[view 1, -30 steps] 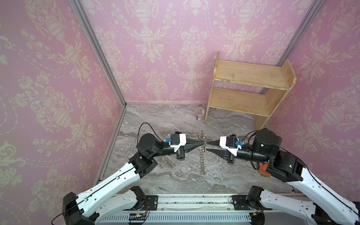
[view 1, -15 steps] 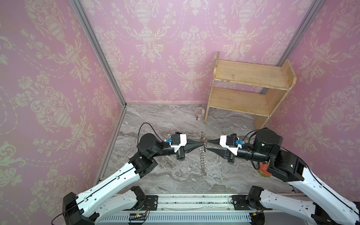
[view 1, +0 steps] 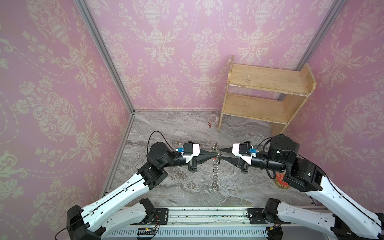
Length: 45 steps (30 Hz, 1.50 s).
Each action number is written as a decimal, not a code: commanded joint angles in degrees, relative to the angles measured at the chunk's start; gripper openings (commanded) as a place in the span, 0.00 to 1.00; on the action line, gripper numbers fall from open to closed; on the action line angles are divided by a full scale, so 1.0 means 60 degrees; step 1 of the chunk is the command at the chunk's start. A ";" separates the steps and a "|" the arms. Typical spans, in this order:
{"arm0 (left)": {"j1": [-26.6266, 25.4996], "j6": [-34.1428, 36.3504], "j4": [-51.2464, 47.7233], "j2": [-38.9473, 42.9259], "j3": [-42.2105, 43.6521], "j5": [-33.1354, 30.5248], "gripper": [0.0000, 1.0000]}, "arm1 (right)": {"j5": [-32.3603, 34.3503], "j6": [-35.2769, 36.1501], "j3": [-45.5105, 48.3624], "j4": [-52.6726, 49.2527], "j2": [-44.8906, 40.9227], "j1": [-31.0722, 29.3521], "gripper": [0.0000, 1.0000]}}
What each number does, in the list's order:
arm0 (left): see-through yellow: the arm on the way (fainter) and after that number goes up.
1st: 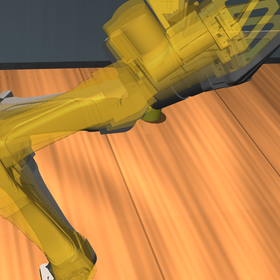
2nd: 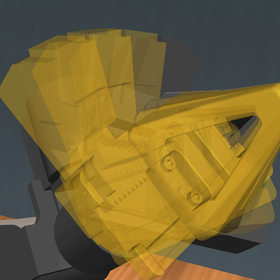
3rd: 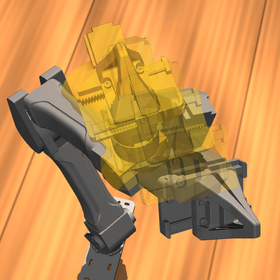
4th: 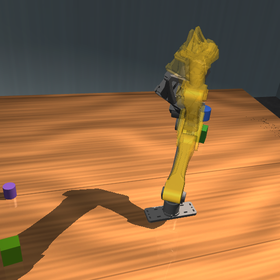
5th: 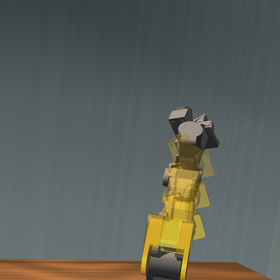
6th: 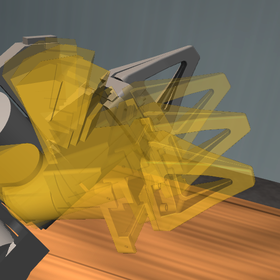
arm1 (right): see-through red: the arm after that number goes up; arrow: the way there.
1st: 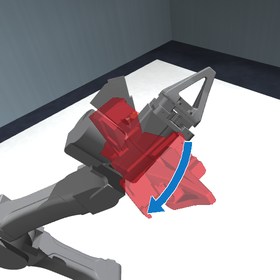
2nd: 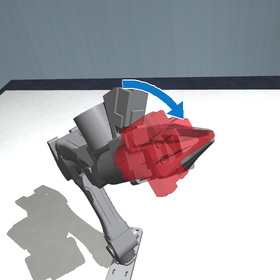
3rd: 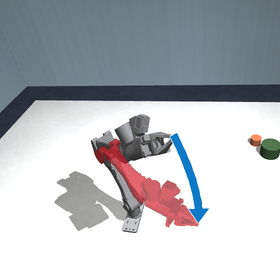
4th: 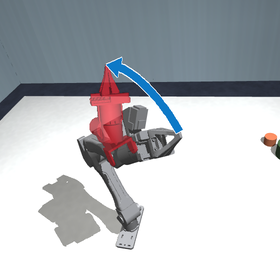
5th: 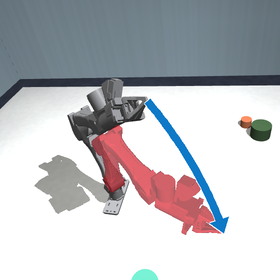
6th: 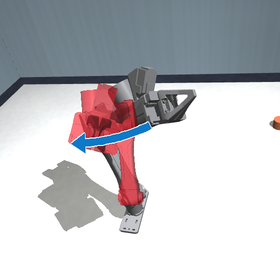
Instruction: Put the keys on the keyring
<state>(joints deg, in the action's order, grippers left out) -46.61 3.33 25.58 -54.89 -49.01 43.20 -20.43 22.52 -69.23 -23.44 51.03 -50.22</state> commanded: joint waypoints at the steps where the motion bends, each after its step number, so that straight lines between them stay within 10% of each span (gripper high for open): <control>1: 0.0063 0.0074 0.0146 0.0182 -0.0179 0.0197 0.00 | -0.0220 -0.0084 -0.0164 -0.0039 -0.0011 0.0081 0.25; 29: 0.0063 0.0188 -0.0229 0.0250 -0.0317 0.0002 0.00 | -0.0467 -0.0454 -0.0413 -0.0434 0.0193 0.0185 0.00; 45: -0.0138 0.1876 -0.7523 -0.0681 -0.3481 -0.0671 0.33 | 0.0028 0.0115 -0.2370 -0.3522 0.1106 0.0348 0.00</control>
<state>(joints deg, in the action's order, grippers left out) -46.72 10.37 -7.01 -56.84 -66.72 40.34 -20.36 21.78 -80.64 -42.48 57.41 -48.40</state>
